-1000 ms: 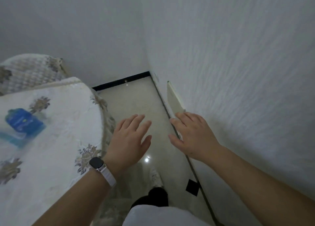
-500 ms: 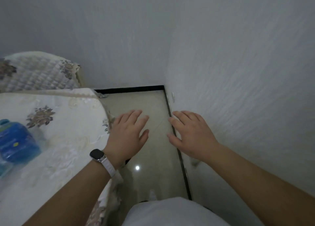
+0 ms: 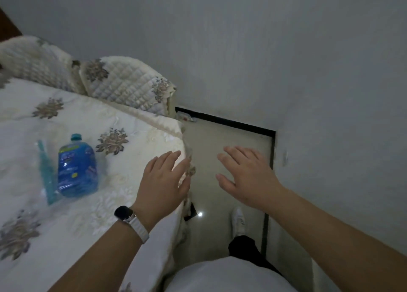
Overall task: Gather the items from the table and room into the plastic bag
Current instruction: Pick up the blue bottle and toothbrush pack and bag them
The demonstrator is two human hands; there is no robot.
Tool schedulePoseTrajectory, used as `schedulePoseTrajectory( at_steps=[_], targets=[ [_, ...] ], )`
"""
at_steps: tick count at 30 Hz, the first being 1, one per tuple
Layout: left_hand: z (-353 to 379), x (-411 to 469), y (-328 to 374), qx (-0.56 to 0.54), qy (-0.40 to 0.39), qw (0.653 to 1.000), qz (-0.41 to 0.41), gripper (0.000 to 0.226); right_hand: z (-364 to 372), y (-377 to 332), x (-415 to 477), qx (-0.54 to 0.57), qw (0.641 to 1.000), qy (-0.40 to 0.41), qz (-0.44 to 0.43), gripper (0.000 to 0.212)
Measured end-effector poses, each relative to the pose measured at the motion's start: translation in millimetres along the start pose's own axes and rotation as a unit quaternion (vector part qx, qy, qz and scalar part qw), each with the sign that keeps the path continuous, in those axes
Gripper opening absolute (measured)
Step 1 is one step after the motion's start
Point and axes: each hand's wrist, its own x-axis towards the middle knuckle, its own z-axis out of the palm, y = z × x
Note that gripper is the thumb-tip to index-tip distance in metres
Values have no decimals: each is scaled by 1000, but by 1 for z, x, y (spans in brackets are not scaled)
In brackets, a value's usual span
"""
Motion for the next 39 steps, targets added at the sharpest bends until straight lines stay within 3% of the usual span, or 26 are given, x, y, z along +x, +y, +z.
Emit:
schedulePoseTrajectory(
  at_steps=[6,14,22,30,39],
  targets=[
    [12,61,-3,39,-25,993,-105,47,21,58,85,37,996,-32,-81,54],
    [-1,123,-6,90,11,969,-229,45,32,101,205,74,969,-30,-232,53],
    [-5,91,-56,105,42,924,-365,44,53,38,274,111,928,-45,-353,52],
    [7,43,-137,66,64,872,-481,50,67,-33,329,57,894,-60,-441,52],
    [14,8,-206,56,69,833,-546,49,76,-102,390,-2,855,-62,-515,53]
  ],
)
